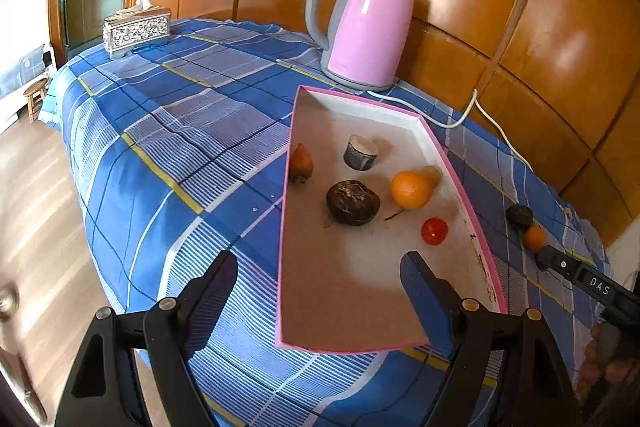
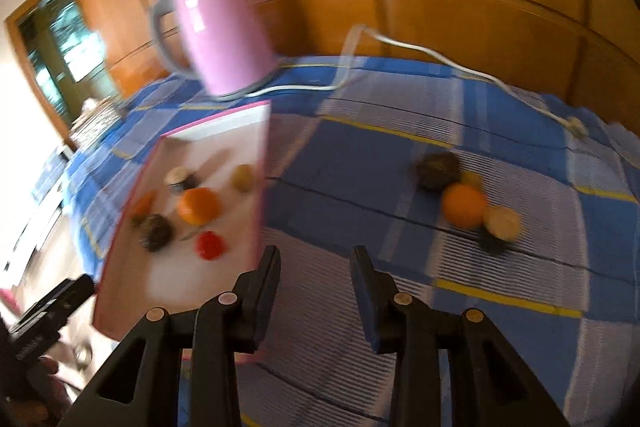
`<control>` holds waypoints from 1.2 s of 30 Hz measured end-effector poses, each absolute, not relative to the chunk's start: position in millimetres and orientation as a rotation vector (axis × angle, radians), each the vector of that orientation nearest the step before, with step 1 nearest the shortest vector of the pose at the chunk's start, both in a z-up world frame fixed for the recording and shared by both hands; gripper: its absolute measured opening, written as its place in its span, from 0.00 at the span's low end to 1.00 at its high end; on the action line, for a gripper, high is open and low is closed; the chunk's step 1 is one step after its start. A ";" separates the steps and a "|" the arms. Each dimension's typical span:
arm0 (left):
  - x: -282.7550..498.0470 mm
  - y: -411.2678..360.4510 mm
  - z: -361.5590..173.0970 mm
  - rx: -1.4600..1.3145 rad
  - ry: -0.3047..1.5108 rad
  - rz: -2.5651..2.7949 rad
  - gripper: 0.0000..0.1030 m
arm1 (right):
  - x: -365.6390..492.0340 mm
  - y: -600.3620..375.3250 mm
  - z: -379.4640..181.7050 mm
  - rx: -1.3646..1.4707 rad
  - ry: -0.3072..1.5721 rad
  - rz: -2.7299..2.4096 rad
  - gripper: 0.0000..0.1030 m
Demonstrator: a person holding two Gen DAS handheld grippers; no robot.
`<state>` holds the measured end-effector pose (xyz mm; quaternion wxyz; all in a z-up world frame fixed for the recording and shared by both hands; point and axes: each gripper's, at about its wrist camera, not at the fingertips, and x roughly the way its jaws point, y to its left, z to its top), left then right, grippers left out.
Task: Organize fruits
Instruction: 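Carry the tomato with the right gripper into the tray and release, then move the left gripper to the dark lumpy fruit and grasp it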
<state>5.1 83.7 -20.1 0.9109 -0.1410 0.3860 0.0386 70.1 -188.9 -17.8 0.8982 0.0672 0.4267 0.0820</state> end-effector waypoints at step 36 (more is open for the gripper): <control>29.4 -27.6 4.8 -0.054 0.814 -0.246 0.82 | -34.4 -432.8 -53.4 0.370 0.816 -0.671 0.45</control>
